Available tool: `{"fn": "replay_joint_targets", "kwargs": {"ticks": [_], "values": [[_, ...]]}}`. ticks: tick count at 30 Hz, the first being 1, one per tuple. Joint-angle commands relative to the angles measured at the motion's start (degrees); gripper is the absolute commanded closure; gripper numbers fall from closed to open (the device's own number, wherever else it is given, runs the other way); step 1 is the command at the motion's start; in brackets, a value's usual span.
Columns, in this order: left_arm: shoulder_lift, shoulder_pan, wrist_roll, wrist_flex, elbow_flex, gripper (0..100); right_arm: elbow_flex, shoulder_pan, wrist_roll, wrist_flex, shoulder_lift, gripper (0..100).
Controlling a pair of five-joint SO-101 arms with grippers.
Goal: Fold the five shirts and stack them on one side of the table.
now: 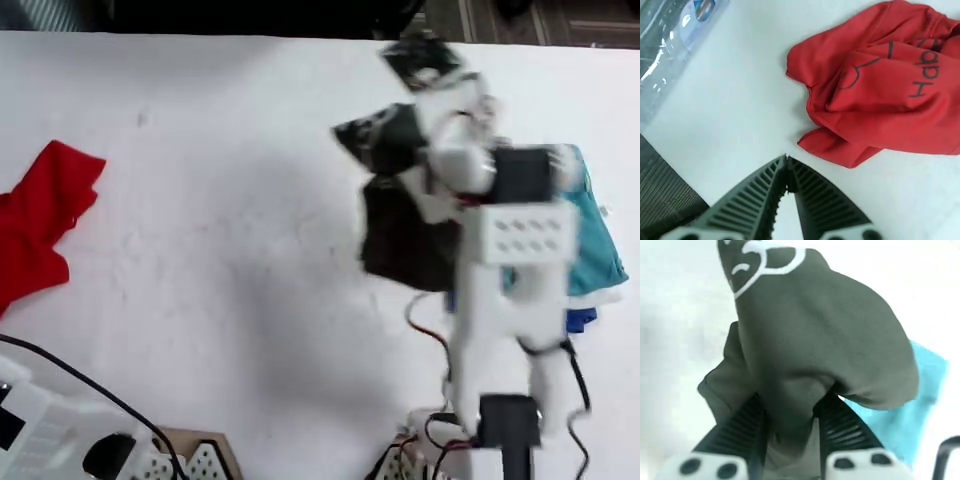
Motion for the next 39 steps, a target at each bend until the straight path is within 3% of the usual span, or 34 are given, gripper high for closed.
{"fn": "replay_joint_targets", "kwargs": {"ticks": [1,9,17,21,27,29,35,39], "values": [[-2.77,-0.22,0.00,-1.85,-0.26,97,-0.09,8.66,7.38,-0.04,-4.09,98.2],[-2.77,-0.22,0.00,-2.20,-0.26,97,-0.09,18.59,12.75,-4.26,3.12,98.2],[-2.77,-0.48,0.00,-2.11,-0.62,97,-0.09,22.11,13.19,-12.62,16.22,98.2],[-2.77,-0.57,0.00,-1.93,-0.35,97,-1.67,22.55,20.04,-12.97,20.00,96.9],[-2.77,-0.57,0.00,-1.85,-0.35,97,-11.52,23.34,14.77,-12.62,22.02,62.7],[-2.77,-0.48,0.00,-1.85,-0.44,97,-13.71,23.52,12.04,-12.18,22.11,59.8],[-2.86,-0.48,0.00,-1.85,-0.62,97,-18.73,23.34,11.52,-0.92,21.85,70.0],[-2.95,-0.31,0.00,-1.76,-0.53,97,-19.08,23.16,11.52,0.13,22.11,91.8]]}}
